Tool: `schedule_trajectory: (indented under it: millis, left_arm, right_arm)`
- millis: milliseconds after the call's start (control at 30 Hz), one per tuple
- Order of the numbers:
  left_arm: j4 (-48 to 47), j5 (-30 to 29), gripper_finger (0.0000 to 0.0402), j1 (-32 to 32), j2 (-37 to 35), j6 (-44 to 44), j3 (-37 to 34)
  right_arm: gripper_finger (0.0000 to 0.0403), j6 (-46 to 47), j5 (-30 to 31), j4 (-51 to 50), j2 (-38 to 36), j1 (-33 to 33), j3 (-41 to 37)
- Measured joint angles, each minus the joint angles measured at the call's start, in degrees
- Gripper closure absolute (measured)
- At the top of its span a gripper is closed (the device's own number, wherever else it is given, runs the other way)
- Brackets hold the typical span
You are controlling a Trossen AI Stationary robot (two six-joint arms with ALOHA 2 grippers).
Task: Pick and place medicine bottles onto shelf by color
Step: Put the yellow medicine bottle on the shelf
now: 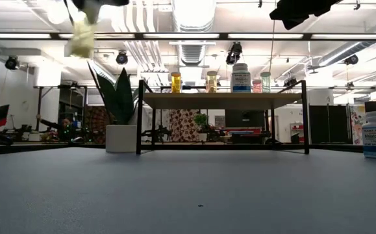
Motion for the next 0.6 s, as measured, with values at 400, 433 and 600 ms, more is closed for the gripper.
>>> schedule_trajectory:
  millis: [400, 433, 600]
  left_arm:
    - [-5.5, -1.2, 0.0286, 17.2, -0.4, 26.1, 10.8]
    - [-5.5, -1.2, 0.0286, 18.9, -0.5, 28.1, 10.8]
    - [-5.6, -1.2, 0.0286, 28.0, -1.2, 37.4, 10.9]
  right_arm:
    - [0.0390, -0.5, 0.0, -0.5, 0.0, 0.0, 0.0]
    - [0.0390, -0.5, 0.0, -0.5, 0.0, 0.0, 0.0]
    - [0.0390, -0.5, 0.0, -0.6, -0.1, 0.0, 0.0]
